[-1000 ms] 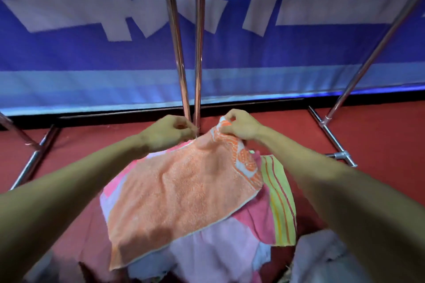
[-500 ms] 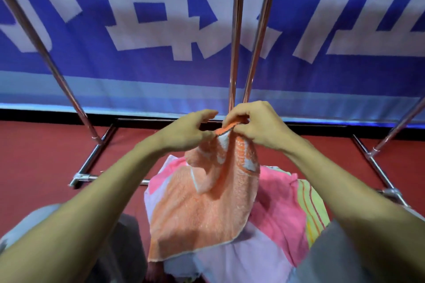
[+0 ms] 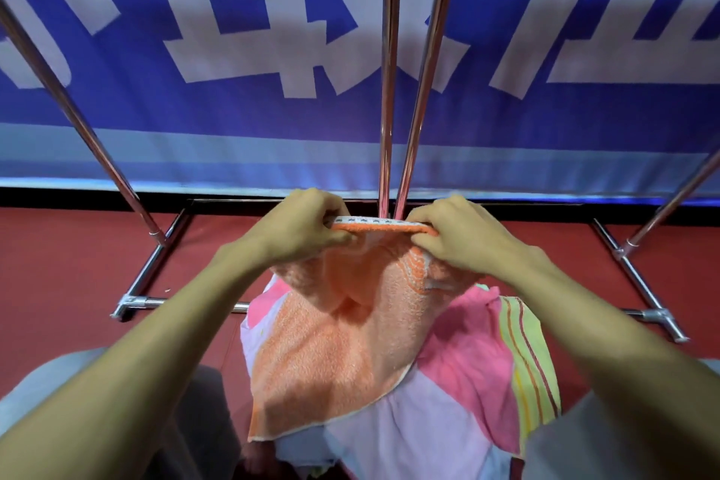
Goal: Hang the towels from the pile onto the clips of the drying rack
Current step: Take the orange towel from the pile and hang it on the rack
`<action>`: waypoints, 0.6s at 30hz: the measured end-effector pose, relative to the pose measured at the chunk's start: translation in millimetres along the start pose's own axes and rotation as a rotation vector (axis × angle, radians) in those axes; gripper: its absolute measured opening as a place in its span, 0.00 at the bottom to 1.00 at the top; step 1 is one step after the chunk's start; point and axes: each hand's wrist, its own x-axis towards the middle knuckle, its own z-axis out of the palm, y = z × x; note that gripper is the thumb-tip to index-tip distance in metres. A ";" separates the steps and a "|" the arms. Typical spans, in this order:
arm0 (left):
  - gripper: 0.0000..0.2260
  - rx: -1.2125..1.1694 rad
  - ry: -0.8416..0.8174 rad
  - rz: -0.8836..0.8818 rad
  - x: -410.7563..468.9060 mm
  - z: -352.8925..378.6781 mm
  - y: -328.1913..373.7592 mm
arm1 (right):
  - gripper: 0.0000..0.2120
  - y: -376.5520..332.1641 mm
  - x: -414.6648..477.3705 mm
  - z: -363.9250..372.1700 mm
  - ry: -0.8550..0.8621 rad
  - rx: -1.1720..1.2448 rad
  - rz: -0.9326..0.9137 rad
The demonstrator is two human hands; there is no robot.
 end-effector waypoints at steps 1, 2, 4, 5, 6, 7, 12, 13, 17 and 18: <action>0.10 0.038 -0.007 0.012 -1.0 -1.0 -0.1 | 0.05 -1.2 -2.0 0.2 -0.009 0.047 0.004; 0.10 0.085 -0.012 0.019 -2.2 -1.7 -0.2 | 0.07 -3.4 -3.8 -1.1 -0.008 0.106 0.011; 0.10 0.163 -0.019 0.018 -5.3 -1.8 -1.7 | 0.10 -7.7 -6.4 -5.7 0.015 0.248 0.033; 0.09 0.188 -0.022 0.006 -7.4 -2.4 -2.3 | 0.13 -9.5 -7.3 -8.9 0.032 0.327 0.056; 0.08 0.207 -0.024 -0.009 -9.7 -3.4 -2.6 | 0.15 -10.8 -8.5 -11.8 0.043 0.400 0.082; 0.08 0.224 -0.021 -0.025 -11.6 -4.6 -3.6 | 0.17 -11.2 -9.3 -14.6 0.041 0.464 0.100; 0.09 0.189 0.051 -0.110 -13.8 -10.6 -9.5 | 0.11 -4.7 -7.8 -23.4 -0.050 0.779 0.034; 0.08 0.162 0.051 -0.105 -13.2 -12.1 -9.4 | 0.09 -2.4 -6.1 -23.4 -0.013 0.779 0.030; 0.08 0.046 0.012 -0.031 -17.8 -20.5 -7.6 | 0.06 9.4 3.4 -20.6 0.282 0.745 0.136; 0.08 0.010 0.008 -0.011 -19.4 -21.9 -10.1 | 0.05 10.6 3.5 -22.1 0.346 0.793 0.184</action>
